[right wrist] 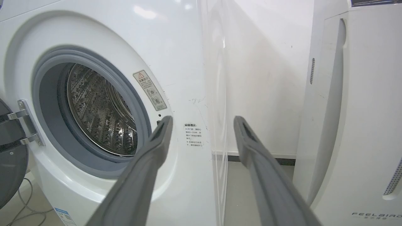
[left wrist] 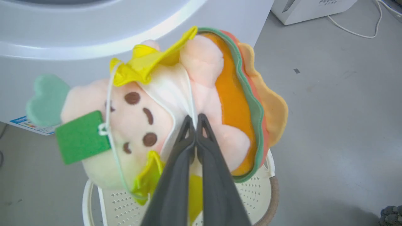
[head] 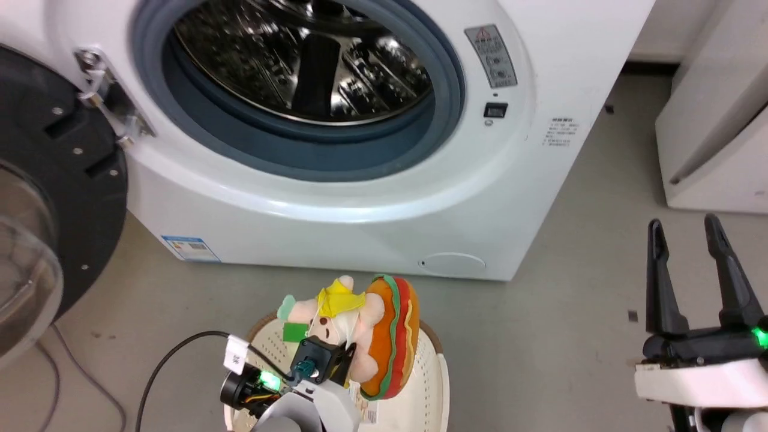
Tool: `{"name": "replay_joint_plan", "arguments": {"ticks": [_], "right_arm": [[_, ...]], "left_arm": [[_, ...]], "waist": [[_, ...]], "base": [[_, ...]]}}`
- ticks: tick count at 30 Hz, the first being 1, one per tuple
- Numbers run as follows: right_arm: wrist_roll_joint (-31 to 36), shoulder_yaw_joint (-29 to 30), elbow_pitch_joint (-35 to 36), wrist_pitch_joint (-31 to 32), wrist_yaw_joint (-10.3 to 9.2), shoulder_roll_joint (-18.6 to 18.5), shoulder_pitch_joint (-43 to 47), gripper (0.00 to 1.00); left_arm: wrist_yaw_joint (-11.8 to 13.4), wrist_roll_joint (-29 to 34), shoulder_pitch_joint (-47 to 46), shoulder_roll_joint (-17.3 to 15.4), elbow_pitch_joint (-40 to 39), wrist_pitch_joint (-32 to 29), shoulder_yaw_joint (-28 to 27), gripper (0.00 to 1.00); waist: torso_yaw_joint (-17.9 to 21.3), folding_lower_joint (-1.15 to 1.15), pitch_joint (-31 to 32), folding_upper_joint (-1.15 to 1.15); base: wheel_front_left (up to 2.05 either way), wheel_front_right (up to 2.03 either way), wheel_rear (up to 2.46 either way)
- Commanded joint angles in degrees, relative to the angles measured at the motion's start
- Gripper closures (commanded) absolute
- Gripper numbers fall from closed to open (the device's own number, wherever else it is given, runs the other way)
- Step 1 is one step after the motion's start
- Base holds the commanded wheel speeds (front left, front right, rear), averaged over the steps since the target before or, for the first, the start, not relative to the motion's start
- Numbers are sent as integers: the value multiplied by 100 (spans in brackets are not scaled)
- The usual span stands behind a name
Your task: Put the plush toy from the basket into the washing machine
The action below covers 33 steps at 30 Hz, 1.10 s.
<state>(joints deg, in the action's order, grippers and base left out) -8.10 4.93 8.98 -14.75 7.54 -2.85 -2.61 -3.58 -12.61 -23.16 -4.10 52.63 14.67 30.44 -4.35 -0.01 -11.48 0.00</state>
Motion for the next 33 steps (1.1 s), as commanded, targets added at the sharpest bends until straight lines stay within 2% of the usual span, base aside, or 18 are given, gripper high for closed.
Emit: {"name": "replay_joint_plan", "arguments": {"ticks": [1,9,16,25,33], "right_arm": [[-1,-5,-9,-25,-5,-3,121,0],[-8,-27,9,-25,-5,-3,246,0],[5,-48,77,-25,-5,-3,191,0],[40,-36,173,-25,-5,-3,-78,0],[51,-73,236,-25,-5,-3,-416,0]], "left_arm": [[67,45,120,-50,-222,32,-64,100],[305,133,401,-173,-1310,32,-398,100],[546,213,459,-200,-2105,32,-864,100],[811,323,100,-110,-2691,32,-1613,100],[840,508,-467,-117,-2850,32,-2217,100]], "waist": [[-88,1,191,0],[-164,1,407,0],[-91,1,338,0],[166,1,-146,0],[445,1,-710,0]], "base": [[0,0,0],[0,0,0],[0,0,0],[0,0,0],[0,0,0]]}}
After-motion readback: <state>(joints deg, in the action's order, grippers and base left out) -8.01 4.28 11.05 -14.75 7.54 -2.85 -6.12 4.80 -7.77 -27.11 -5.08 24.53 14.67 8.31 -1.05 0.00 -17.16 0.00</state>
